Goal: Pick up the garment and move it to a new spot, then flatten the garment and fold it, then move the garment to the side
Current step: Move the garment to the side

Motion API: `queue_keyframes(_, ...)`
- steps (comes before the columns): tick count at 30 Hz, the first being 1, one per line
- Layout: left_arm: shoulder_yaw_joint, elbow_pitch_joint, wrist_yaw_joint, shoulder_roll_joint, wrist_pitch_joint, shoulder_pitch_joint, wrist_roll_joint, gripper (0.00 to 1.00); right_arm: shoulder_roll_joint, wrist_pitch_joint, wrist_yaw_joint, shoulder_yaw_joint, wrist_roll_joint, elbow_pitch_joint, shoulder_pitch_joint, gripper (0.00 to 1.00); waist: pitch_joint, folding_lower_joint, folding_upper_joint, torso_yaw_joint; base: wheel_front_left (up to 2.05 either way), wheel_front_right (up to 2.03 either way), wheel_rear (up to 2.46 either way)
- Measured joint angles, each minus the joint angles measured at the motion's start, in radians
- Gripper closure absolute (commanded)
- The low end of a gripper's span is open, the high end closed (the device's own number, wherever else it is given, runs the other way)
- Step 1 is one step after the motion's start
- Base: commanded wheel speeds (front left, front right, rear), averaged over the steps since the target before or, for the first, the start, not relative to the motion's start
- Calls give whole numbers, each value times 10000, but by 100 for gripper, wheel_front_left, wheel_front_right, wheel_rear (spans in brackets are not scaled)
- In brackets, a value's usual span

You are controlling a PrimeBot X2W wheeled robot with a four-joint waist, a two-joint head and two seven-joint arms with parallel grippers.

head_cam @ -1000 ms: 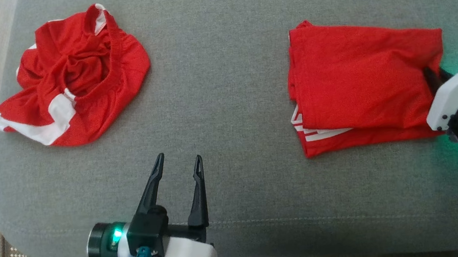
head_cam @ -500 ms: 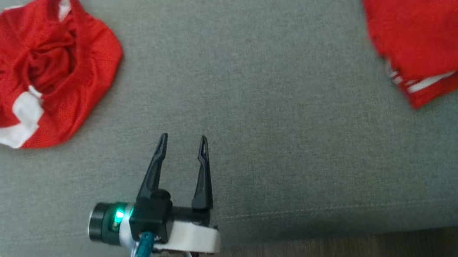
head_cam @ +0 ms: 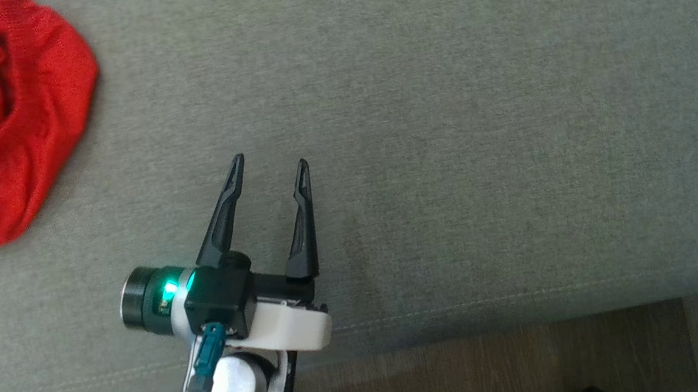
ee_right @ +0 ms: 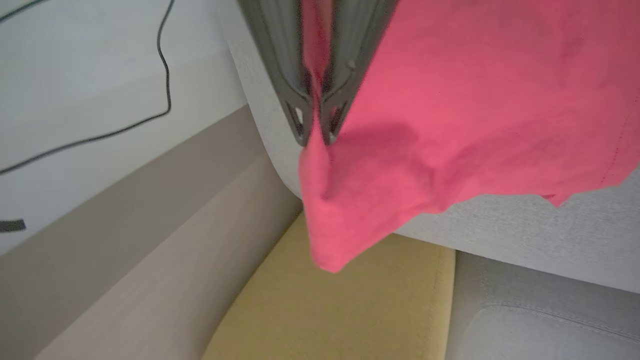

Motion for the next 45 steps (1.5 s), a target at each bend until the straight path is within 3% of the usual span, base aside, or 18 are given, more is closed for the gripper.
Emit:
queue_keyframes(10, -63, 33, -2, -4, -15, -458, -2, 0, -50, 782, 0, -1139, -991, -1691, 523, 100, 469, -1, 0, -192, 0, 0, 0)
queue_keyframes(11, -63, 33, 0, -4, -15, -472, -2, 0, -42, 842, 0, -1327, -1149, -1850, 646, 89, 489, -1, 0, -178, 0, 0, 0)
queue_keyframes(12, -59, 35, 0, -2, -17, -476, -4, 0, -12, 909, 0, -1509, -1306, -1992, 732, 4, 498, -1, 0, -165, 0, 0, 0)
queue_keyframes(13, -59, 36, 2, -2, -17, -478, -6, 0, 27, 932, 0, -1718, -1482, -2184, 835, 0, 496, -1, 0, -151, 0, 0, 0)
queue_keyframes(16, -69, 58, 15, -4, -17, -479, -36, 0, 253, 794, 0, -2211, -2161, -2849, 1118, 0, 420, -1, 0, -95, 0, 0, 0)
queue_keyframes(20, -81, 115, 86, -4, -17, -476, -121, 0, 807, -159, 0, -2769, -3400, -4107, 1590, 0, 166, -1, 0, 9, 0, 0, 0)
queue_keyframes(25, -33, 257, 79, -6, -21, -246, -119, 0, 2228, -1260, 0, -2980, -4172, -5093, 2295, 0, -458, -1, 0, 140, 0, 0, 0)
queue_keyframes(30, 111, 336, 35, -6, -21, 497, -119, 0, 4219, -1921, 0, -2266, -3003, -5112, 3817, 0, -1348, -1, 0, 198, 0, 0, 0)
queue_keyframes(35, 491, 336, -4, -4, -21, 1150, -217, 0, 5334, -2201, 0, -1030, -1588, -5427, 5322, 0, -2370, -2, 0, 226, 0, 0, 0)
queue_keyframes(38, 732, 324, -13, 4, -21, 1626, -368, 0, 5668, -2211, 0, -337, -777, -6447, 6473, 0, -2965, -2, 1, 255, 0, 0, 0)
queue_keyframes(45, 1193, -305, -15, 0, -23, 1959, -384, 0, 6247, -2238, -2, 65, 199, -8732, 8823, 0, -3953, -2, 1, 401, 0, 0, 0)
